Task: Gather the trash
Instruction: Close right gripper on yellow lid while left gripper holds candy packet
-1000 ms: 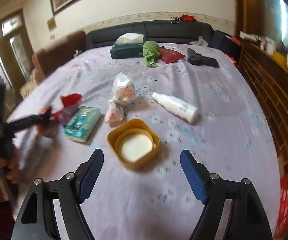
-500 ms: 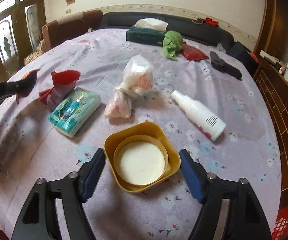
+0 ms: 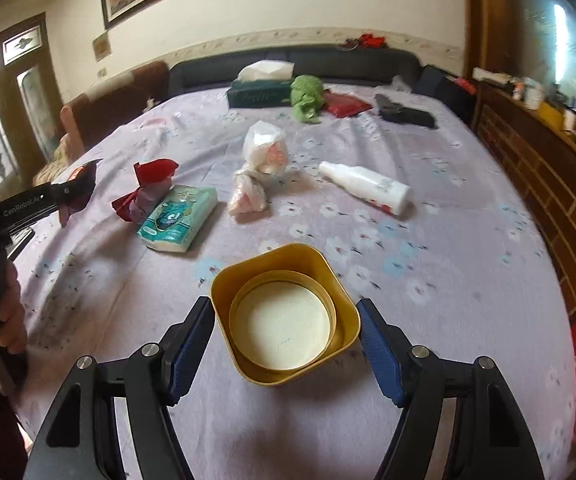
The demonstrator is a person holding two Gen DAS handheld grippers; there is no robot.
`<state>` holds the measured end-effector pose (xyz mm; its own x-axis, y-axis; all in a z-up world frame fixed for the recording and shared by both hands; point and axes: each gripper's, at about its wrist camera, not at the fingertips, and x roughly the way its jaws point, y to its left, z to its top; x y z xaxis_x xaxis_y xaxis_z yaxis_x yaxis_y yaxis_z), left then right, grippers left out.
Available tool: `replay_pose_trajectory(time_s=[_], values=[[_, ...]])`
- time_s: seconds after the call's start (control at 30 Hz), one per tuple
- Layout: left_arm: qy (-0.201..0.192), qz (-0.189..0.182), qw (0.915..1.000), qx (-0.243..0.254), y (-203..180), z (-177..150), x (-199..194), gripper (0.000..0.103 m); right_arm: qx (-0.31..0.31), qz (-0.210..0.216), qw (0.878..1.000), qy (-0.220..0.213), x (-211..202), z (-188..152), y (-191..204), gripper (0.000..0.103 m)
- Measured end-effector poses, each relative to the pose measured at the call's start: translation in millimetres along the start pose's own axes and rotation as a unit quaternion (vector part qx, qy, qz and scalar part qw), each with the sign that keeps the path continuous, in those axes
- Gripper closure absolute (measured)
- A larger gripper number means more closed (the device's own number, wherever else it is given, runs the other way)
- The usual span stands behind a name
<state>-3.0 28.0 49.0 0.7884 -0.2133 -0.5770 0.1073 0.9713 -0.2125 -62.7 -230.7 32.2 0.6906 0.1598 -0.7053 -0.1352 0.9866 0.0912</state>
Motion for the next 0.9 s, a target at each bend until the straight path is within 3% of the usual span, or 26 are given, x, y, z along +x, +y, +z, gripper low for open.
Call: replay_pose_trajectory(time_s=[0.3,0.47,0.9], values=[[-0.001,-0.023,0.9969,0.075,-56,-43,-32,0.068,0.034,-0.007,0.999,-0.039,-19,-16,-13,0.026],[-0.016,-0.006,0.9933,0.114,-77,-57,-36,0.068,0.035,-0.01,0.999,-0.04,-17,-24,-12,0.026],[-0.006,0.013,0.9913,0.131,-83,-60,-31,0.068,0.058,0.01,0.998,-0.035,-13,-27,-21,0.026]])
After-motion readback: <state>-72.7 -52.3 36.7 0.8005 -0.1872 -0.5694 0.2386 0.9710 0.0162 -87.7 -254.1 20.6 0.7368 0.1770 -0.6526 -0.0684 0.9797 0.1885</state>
